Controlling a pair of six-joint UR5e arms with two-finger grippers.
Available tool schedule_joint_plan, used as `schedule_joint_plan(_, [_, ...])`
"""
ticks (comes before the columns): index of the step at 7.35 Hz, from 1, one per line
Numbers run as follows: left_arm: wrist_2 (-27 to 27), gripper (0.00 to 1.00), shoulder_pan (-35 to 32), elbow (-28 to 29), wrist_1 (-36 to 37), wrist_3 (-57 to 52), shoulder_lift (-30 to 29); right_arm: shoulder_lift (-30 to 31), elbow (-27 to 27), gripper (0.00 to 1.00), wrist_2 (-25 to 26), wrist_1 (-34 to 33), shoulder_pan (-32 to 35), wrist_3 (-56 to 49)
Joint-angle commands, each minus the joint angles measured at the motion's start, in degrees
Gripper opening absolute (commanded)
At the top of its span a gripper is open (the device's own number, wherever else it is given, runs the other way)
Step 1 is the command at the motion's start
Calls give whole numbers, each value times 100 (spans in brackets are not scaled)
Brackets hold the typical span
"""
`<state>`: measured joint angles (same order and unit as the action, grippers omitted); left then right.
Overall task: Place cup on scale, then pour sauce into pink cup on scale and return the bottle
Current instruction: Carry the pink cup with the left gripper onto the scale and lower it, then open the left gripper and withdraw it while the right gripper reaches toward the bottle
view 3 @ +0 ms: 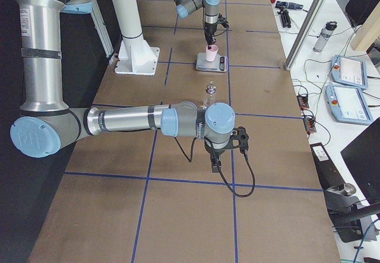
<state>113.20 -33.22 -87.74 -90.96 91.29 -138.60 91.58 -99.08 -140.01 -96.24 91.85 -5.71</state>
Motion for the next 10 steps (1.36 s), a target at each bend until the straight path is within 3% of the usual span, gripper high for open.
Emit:
schedule_joint_plan(1, [-9, 100, 0, -15, 9, -41, 8, -9, 21, 100, -18, 0, 0, 0])
schedule_joint_plan(4, [-18, 100, -262, -366, 218, -513, 43, -18, -275, 100, -88, 9, 0, 218])
schedule_joint_plan(6, [0, 100, -552, -856, 709, -1084, 174, 174, -1345, 100, -54, -26, -174, 1435])
schedule_joint_plan(9, [18, 100, -1088, -2235, 1194, -2173, 1104, 255, -2700, 100, 472, 17, -1550, 3911])
schedule_joint_plan(10, [18, 100, -1272, -2483, 1265, -2560, 1325, 272, -2878, 100, 831, 453, -2078, 4738])
